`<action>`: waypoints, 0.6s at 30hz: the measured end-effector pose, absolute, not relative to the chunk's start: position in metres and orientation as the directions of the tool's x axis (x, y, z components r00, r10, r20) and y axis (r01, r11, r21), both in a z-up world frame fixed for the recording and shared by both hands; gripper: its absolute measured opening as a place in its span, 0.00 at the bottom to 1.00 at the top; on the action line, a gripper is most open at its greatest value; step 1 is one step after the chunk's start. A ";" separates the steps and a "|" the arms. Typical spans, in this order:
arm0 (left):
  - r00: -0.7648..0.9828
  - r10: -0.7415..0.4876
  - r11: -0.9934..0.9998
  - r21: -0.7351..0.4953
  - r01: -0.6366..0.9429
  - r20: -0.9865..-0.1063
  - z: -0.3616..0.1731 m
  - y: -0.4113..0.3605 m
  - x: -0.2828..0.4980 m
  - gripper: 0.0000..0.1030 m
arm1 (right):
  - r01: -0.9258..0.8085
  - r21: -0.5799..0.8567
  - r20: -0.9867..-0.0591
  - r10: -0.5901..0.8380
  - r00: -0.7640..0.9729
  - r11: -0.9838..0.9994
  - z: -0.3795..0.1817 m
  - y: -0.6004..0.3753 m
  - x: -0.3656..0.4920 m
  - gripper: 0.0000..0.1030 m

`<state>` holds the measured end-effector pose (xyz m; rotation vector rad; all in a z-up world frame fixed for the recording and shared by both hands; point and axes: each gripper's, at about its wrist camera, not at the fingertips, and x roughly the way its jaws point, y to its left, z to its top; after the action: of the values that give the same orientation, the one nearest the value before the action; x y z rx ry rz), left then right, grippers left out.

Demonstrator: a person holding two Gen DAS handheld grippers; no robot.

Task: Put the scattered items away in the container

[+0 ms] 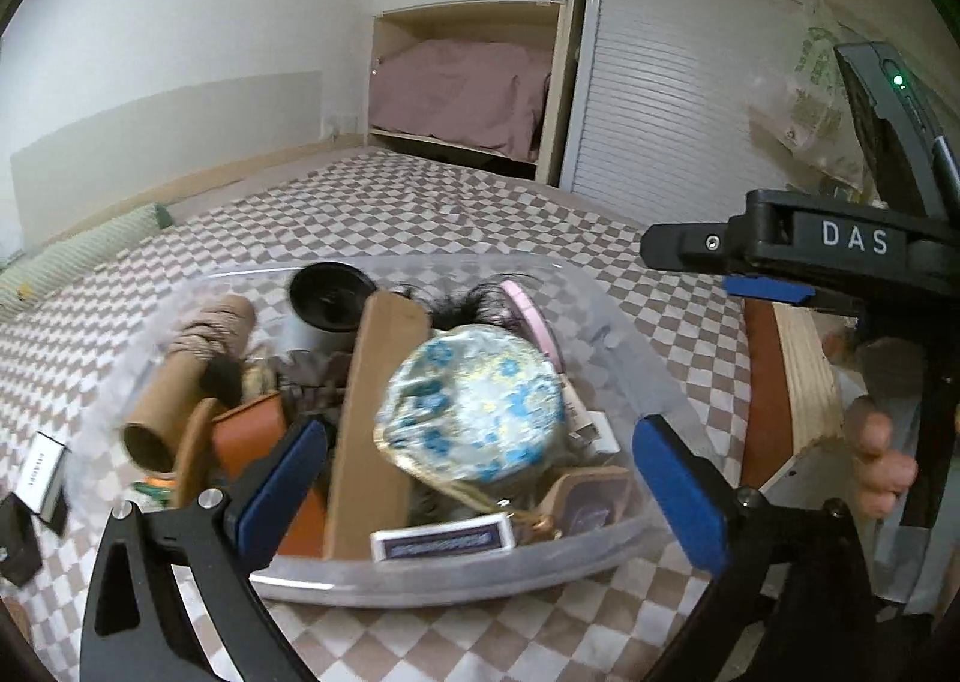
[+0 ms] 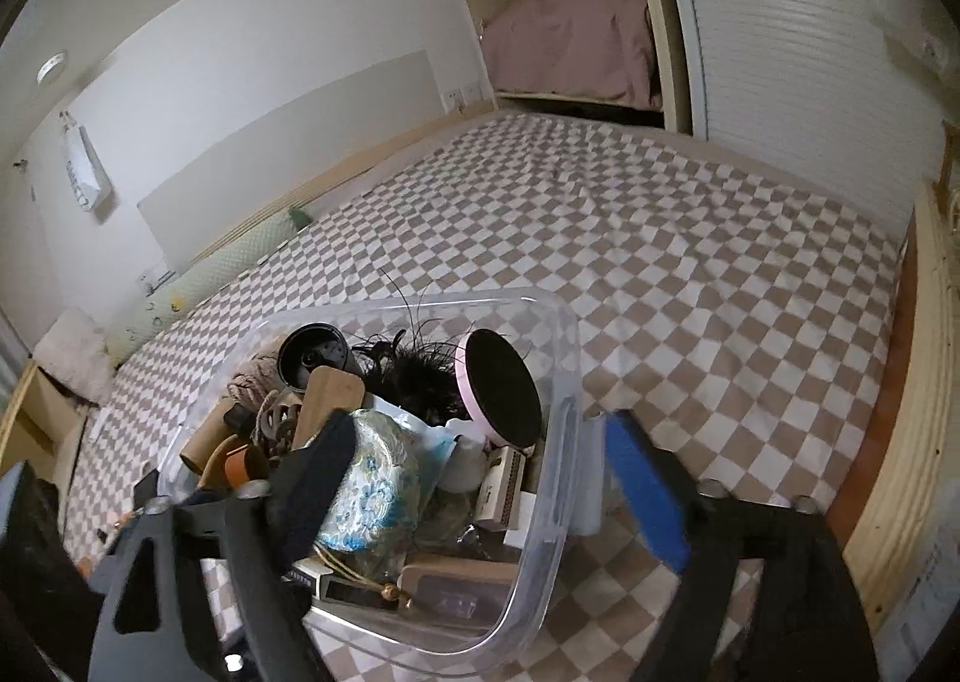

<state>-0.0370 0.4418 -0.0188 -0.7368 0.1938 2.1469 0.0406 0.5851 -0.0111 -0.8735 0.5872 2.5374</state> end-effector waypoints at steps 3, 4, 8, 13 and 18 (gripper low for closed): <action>-0.506 0.649 -0.664 -0.099 -0.741 -0.568 -0.015 0.430 -0.038 1.00 | -0.485 0.289 -0.615 0.228 -0.755 -0.825 -0.010 0.582 0.043 1.00; -0.515 0.642 -0.672 -0.094 -0.734 -0.568 -0.013 0.426 -0.038 1.00 | -0.480 0.302 -0.609 0.221 -0.762 -0.824 -0.009 0.581 0.043 1.00; -0.543 0.618 -0.699 -0.081 -0.710 -0.569 -0.008 0.411 -0.038 1.00 | -0.480 0.290 -0.591 0.239 -0.770 -0.828 -0.002 0.573 0.041 1.00; -0.573 0.596 -0.725 -0.071 -0.685 -0.563 0.002 0.389 -0.038 1.00 | -0.459 0.267 -0.564 0.249 -0.787 -0.847 0.009 0.556 0.046 1.00; -0.628 0.562 -0.762 -0.042 -0.646 -0.539 0.019 0.362 -0.033 1.00 | -0.428 0.226 -0.538 0.255 -0.803 -0.875 0.016 0.532 0.053 1.00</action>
<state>-0.0330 0.3620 0.0188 -0.7059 0.2032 2.3442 0.0533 0.5317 0.0162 -0.7185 0.4813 2.6356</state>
